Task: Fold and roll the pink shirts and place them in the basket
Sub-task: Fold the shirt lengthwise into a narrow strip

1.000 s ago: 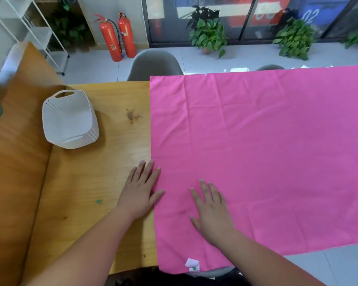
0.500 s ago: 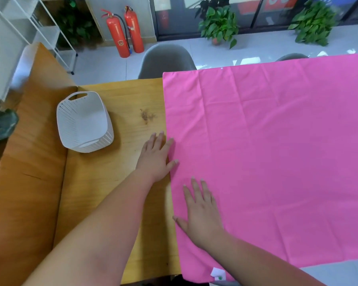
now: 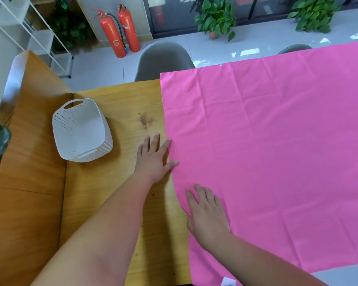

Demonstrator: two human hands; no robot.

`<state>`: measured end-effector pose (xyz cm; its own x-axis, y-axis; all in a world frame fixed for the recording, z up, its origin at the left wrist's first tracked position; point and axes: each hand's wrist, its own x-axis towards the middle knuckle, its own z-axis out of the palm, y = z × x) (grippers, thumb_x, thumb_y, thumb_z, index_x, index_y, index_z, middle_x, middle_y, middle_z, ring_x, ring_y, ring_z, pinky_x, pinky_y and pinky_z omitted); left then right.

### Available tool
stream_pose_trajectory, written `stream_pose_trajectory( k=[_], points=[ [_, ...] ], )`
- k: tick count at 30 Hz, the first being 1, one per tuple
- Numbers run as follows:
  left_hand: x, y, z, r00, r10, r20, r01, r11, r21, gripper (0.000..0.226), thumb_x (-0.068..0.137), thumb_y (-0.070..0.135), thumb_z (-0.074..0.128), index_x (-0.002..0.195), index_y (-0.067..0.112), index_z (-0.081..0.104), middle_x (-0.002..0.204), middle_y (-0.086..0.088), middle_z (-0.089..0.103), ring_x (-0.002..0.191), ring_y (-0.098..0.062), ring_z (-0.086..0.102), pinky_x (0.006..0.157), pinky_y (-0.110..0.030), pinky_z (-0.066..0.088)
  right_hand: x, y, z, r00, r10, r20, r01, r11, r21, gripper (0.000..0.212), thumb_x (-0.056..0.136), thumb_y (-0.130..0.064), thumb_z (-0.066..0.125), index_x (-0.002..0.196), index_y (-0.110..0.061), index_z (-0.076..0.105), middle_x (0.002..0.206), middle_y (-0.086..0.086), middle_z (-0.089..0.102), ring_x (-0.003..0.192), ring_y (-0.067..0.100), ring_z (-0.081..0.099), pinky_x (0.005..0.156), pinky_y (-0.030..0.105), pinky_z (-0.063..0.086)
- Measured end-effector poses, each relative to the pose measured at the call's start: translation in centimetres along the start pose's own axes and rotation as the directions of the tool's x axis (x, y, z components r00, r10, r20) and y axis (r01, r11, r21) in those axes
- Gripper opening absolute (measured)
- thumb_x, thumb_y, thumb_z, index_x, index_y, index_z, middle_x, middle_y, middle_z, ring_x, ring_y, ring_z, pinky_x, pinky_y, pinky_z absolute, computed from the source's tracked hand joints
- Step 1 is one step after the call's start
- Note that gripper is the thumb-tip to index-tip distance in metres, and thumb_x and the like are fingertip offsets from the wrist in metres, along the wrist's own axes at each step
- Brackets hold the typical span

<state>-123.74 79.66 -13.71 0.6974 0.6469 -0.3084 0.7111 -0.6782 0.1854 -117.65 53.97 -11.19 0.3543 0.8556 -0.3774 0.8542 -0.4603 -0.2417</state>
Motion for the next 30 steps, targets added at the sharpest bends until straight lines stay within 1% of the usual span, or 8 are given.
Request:
stream_pose_trajectory(
  k=[2,6,8,11,17,20,25,30],
  points=[
    [0.0,0.3,-0.3,1.0,-0.009,0.002,0.009,1.0,-0.011,0.089,0.093,0.083,0.043,0.166,0.048,0.007,0.178,0.0,-0.007,0.162,-0.035,-0.01,0.13,-0.058,0.006,0.1,-0.2,-0.1,1.0,-0.004,-0.014,0.004,1.0,-0.011,0.082,0.077,-0.014,0.069,0.155,-0.019,0.045,0.13,0.007,0.057,0.111,0.031,0.057,0.088,0.044,0.054],
    [0.3,1.3,-0.4,0.995,-0.054,-0.083,0.047,0.995,-0.086,0.075,0.096,0.074,0.05,0.161,0.041,0.034,0.173,-0.011,0.017,0.159,-0.037,0.011,0.127,-0.056,0.02,-0.1,-0.3,-2.3,0.999,0.003,0.05,-0.008,0.994,0.109,0.092,0.094,-0.003,0.049,0.169,-0.031,0.004,0.129,0.005,0.051,0.107,0.03,0.057,0.08,0.044,0.048],
    [0.5,2.0,-0.6,0.985,-0.069,-0.155,0.051,0.992,-0.119,0.066,0.095,0.069,0.055,0.15,0.034,0.05,0.159,-0.012,0.038,0.146,-0.038,0.031,0.119,-0.053,0.033,-0.7,-0.5,-3.7,0.998,0.019,0.066,-0.031,0.982,0.184,0.095,0.095,-0.005,0.048,0.165,-0.044,-0.003,0.118,0.002,0.046,0.096,0.027,0.056,0.075,0.043,0.049],
    [1.2,3.5,-1.8,0.967,-0.146,-0.208,0.117,0.982,-0.146,0.059,0.09,0.064,0.062,0.139,0.03,0.059,0.132,-0.006,0.055,0.124,-0.034,0.051,0.102,-0.048,0.046,-1.3,-0.3,-4.4,0.998,0.046,0.044,-0.057,0.961,0.27,0.084,0.096,-0.011,0.047,0.162,-0.051,0.016,0.108,-0.004,0.04,0.089,0.024,0.054,0.077,0.043,0.049],
    [4.3,5.3,-4.3,0.969,-0.245,0.014,0.208,0.79,-0.577,0.053,0.088,0.025,0.073,0.14,0.027,0.061,0.11,-0.002,0.073,0.105,-0.027,0.069,0.087,-0.036,0.056,-2.2,-0.6,-6.6,0.981,0.175,-0.089,-0.14,0.941,0.309,0.038,0.102,-0.041,0.045,0.132,-0.034,0.067,0.112,-0.011,0.058,0.102,0.016,0.064,0.086,0.037,0.053],
    [5.3,5.6,-5.0,0.961,-0.271,0.049,0.237,0.72,-0.652,0.047,0.085,0.004,0.065,0.126,0.027,0.074,0.101,-0.001,0.071,0.097,-0.026,0.07,0.079,-0.028,0.052,-2.4,-0.4,-7.5,0.969,0.229,-0.096,-0.178,0.91,0.373,0.029,0.102,-0.042,0.052,0.124,-0.036,0.07,0.113,-0.014,0.061,0.101,0.013,0.066,0.086,0.032,0.051],
    [4.9,3.9,-5.1,0.956,-0.271,0.111,0.26,0.614,-0.745,0.06,0.085,-0.006,0.06,0.14,0.018,0.067,0.123,-0.004,0.066,0.114,-0.027,0.066,0.101,-0.04,0.058,-2.6,-0.8,-7.7,0.982,0.187,0.033,-0.184,0.899,0.397,0.048,0.091,-0.013,0.055,0.131,-0.038,0.064,0.121,-0.011,0.056,0.113,0.016,0.062,0.097,0.034,0.048],
    [2.7,2.2,-5.3,0.948,-0.304,0.098,0.268,0.592,-0.76,0.061,0.088,-0.007,0.062,0.144,0.017,0.064,0.136,-0.008,0.063,0.115,-0.026,0.063,0.104,-0.041,0.056,-3.1,-2.2,-6.8,0.984,0.085,0.154,-0.142,0.898,0.416,0.054,0.097,-0.008,0.048,0.14,-0.036,0.063,0.135,-0.005,0.057,0.125,0.018,0.059,0.101,0.029,0.046]
  ],
)
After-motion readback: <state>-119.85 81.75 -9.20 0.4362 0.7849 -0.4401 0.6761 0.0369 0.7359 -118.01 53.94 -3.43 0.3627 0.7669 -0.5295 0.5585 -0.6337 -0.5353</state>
